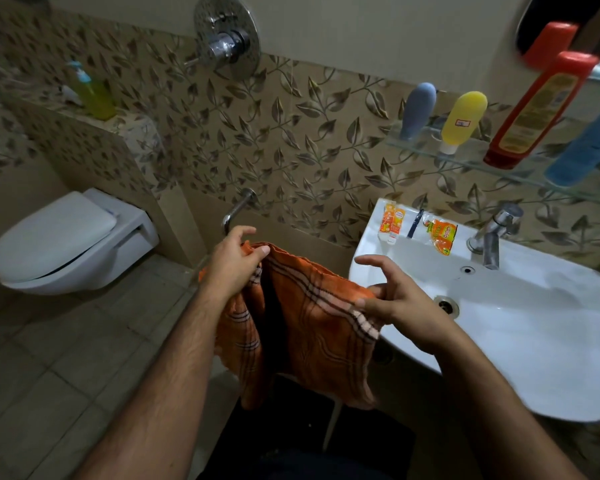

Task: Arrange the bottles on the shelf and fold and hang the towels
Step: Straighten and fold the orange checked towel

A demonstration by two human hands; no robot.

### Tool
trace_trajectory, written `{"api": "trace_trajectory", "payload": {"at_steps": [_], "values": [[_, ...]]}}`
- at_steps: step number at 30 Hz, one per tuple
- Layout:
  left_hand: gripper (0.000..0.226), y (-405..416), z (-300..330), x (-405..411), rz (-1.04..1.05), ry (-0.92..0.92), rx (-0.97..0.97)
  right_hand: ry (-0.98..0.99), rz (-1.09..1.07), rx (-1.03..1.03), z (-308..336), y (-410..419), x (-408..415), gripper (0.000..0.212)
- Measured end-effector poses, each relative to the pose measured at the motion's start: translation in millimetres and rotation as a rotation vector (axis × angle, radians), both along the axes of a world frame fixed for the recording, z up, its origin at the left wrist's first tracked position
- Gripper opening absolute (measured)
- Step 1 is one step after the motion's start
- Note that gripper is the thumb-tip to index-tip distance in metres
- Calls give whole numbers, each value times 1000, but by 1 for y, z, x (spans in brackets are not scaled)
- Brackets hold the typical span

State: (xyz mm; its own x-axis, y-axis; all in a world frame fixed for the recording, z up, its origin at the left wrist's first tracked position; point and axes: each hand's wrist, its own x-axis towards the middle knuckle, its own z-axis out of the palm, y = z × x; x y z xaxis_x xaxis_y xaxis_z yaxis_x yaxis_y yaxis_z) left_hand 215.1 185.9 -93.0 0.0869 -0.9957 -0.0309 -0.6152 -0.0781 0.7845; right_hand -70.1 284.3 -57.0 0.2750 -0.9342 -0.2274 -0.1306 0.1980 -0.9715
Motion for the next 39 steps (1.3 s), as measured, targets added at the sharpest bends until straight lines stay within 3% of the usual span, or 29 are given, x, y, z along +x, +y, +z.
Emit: {"api": "trace_trajectory", "payload": {"at_steps": [2,5,11,14,17,21,23,25,28,30,32,39], "values": [[46,4,-6,-7,75,86,-10,-99,-72,3,-1,-1,15,41],[39,12,-16,-14,132,267,21,-169,-183,36,-1,-2,29,16],[28,21,-16,-25,126,834,300,-320,-74,118,-2,-2,32,41],[34,25,-3,-30,113,1051,373,-232,-30,-17,1,-2,28,45],[37,30,3,-33,58,1043,368,1,-31,-154,4,-4,22,38],[36,36,5,-39,-63,905,295,437,-6,-406,8,-6,20,21],[39,38,7,-40,-114,820,286,563,74,-498,11,-8,19,11],[43,40,12,-42,-198,738,307,517,157,-470,13,-11,19,16],[33,42,20,-48,-354,719,322,205,205,-321,13,-16,26,25],[24,42,26,-50,-411,737,307,38,176,-245,13,-22,30,17],[17,42,30,-50,-423,723,284,41,147,-238,11,-28,31,7],[11,46,31,-46,-244,753,273,163,15,-272,3,-37,32,10]]}}
